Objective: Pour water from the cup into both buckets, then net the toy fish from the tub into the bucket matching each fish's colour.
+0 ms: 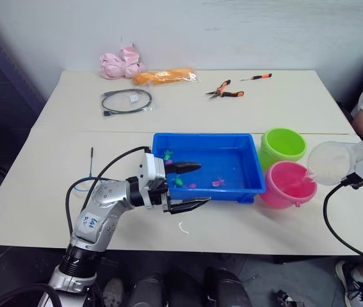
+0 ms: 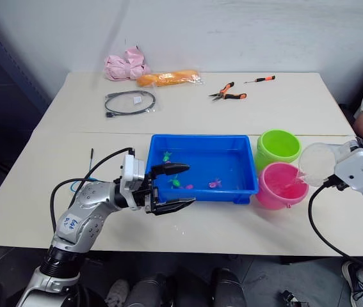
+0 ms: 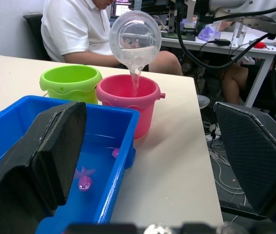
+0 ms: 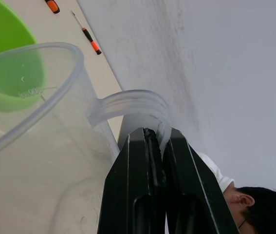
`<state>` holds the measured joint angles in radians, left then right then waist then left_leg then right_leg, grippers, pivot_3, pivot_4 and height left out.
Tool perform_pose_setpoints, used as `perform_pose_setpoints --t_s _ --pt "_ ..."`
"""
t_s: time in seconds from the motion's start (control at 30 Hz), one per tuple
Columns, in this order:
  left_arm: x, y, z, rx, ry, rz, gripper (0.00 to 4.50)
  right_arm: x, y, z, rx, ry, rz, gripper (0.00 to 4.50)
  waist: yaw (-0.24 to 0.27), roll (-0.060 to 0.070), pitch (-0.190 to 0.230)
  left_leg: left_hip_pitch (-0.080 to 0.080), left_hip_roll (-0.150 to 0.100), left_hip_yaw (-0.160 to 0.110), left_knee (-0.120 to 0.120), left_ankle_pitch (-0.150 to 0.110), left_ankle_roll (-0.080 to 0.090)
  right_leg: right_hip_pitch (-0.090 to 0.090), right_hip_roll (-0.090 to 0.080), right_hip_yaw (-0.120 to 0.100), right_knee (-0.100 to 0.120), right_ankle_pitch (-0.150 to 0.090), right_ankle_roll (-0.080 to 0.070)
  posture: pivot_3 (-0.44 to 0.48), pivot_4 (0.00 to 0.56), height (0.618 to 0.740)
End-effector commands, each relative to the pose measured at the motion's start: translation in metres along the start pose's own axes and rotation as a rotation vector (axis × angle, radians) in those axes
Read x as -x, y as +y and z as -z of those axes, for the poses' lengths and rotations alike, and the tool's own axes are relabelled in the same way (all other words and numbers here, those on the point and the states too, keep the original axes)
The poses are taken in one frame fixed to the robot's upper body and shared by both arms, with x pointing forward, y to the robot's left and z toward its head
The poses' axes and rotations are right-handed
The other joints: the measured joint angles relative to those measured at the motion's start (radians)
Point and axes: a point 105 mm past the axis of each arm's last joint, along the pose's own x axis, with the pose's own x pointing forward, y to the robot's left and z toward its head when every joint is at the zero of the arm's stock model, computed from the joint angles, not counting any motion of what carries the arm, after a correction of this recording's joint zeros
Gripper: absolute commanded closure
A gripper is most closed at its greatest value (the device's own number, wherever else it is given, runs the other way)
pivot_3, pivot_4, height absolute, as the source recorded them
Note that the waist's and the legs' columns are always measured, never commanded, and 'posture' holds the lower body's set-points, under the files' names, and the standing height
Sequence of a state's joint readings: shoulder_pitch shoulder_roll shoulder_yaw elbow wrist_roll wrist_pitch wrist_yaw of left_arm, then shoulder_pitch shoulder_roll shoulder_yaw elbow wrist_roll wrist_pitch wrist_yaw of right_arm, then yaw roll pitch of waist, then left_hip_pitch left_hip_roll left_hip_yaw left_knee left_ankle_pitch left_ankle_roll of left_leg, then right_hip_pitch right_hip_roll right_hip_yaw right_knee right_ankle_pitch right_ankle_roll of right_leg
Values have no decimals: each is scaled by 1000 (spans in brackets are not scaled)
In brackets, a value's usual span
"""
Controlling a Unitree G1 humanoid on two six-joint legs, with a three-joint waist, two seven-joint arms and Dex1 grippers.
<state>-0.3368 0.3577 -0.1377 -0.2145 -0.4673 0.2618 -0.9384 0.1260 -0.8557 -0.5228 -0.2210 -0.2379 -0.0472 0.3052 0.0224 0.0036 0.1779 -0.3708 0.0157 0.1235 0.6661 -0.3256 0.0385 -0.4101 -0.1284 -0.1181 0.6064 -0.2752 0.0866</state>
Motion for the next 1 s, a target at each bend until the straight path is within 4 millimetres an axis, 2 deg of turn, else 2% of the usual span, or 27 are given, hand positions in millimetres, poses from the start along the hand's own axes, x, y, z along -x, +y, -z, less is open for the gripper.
perform_pose_setpoints --t_s 0.03,0.27,0.37,0.47,0.63,0.7,0.8,0.87,1.0 --pt "-1 0 -6 -28 -15 4 0 2 -14 -4 33 -27 66 4462 0 0 0 0 0 0 0 0 0 0 0 0 0 0 0 0 150 740" --pt "-2 0 -6 -25 -16 3 0 4 -12 -2 34 -35 70 4462 0 0 0 0 0 0 0 0 0 0 0 0 0 0 0 0 150 740" --pt "-1 1 -6 -21 -17 1 0 5 -13 1 -40 -23 100 4462 0 0 0 0 0 0 0 0 0 0 0 0 0 0 0 0 150 740" --pt "1 3 -6 -15 -18 -11 0 8 -13 9 -221 3 160 4462 -1 0 0 0 0 0 0 0 0 0 0 0 0 0 0 0 150 740" --pt "8 12 -16 29 -57 -76 0 11 -25 29 -709 93 314 4462 -1 0 0 0 0 -1 1 0 0 0 0 0 1 0 0 0 150 740" --pt "12 18 -21 39 -66 -108 0 5 -29 33 -867 126 308 4462 -3 0 0 0 0 -1 1 0 0 0 -1 0 1 0 0 0 150 740" --pt "18 29 -29 28 -79 -171 0 -8 -30 33 -928 218 248 4462 -5 0 0 0 0 -1 1 0 0 0 -1 0 1 0 0 0 150 740" --pt "21 39 -33 13 -87 -220 0 -19 -32 32 -932 268 217 4462 -7 0 0 0 0 -1 0 0 1 0 -1 0 1 0 0 0 150 740" --pt "22 51 -36 -26 -74 -290 0 -41 -40 22 -849 262 169 4462 -11 0 0 -1 0 -1 0 1 1 0 -2 -1 1 0 0 0 150 740"
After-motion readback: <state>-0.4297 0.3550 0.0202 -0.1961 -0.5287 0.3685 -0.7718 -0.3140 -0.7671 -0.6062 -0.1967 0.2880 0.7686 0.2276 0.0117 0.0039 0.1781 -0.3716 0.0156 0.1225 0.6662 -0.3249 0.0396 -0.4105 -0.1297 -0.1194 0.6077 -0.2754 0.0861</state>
